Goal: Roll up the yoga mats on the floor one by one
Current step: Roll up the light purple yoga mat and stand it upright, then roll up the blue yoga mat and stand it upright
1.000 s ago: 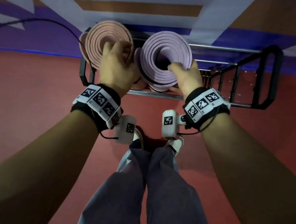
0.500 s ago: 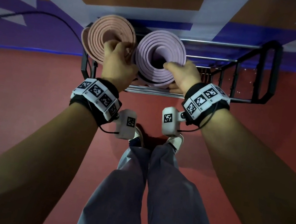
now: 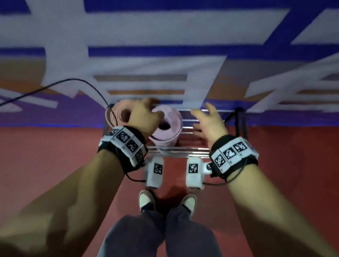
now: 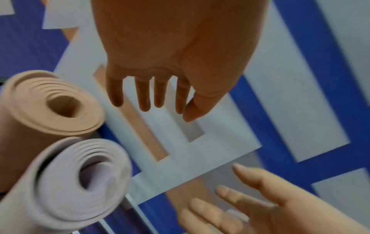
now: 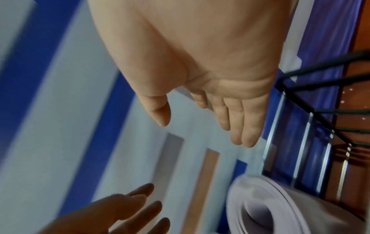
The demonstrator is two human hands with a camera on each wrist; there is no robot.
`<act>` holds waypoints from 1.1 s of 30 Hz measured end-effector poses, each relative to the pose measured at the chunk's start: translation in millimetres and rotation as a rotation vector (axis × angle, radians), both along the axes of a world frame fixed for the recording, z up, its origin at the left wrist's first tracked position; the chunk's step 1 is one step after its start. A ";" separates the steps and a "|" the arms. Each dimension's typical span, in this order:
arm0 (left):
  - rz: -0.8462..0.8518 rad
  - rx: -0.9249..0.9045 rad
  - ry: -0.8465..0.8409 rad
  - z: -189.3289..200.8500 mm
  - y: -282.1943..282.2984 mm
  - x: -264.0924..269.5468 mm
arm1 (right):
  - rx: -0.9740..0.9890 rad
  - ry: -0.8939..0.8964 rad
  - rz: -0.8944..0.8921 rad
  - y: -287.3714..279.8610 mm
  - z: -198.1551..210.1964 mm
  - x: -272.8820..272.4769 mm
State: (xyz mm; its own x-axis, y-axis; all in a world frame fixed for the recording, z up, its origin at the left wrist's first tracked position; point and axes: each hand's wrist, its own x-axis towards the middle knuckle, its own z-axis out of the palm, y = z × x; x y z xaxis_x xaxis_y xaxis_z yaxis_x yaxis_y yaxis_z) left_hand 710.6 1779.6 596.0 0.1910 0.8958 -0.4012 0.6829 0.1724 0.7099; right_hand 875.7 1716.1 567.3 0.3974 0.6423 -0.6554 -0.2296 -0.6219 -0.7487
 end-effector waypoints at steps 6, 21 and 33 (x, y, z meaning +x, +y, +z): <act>0.048 0.005 -0.365 137.2 -3.2 57.3 | 0.171 -0.032 -0.227 -39.8 151.9 53.9; -0.625 -0.137 -0.776 312.5 -204.0 188.8 | 0.453 -0.385 -0.995 -341.4 345.7 67.9; -1.289 -0.305 -0.733 318.8 -604.3 221.8 | 0.354 -0.573 -1.548 -734.0 352.5 -23.4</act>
State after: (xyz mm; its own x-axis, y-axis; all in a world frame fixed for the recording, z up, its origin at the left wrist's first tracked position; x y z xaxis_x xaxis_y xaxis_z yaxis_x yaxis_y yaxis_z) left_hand 932.4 1175.3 914.8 0.9912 -0.1324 -0.0059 -0.0008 -0.0509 0.9987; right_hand 852.3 982.0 919.8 0.8683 -0.4779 -0.1330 -0.0880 0.1154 -0.9894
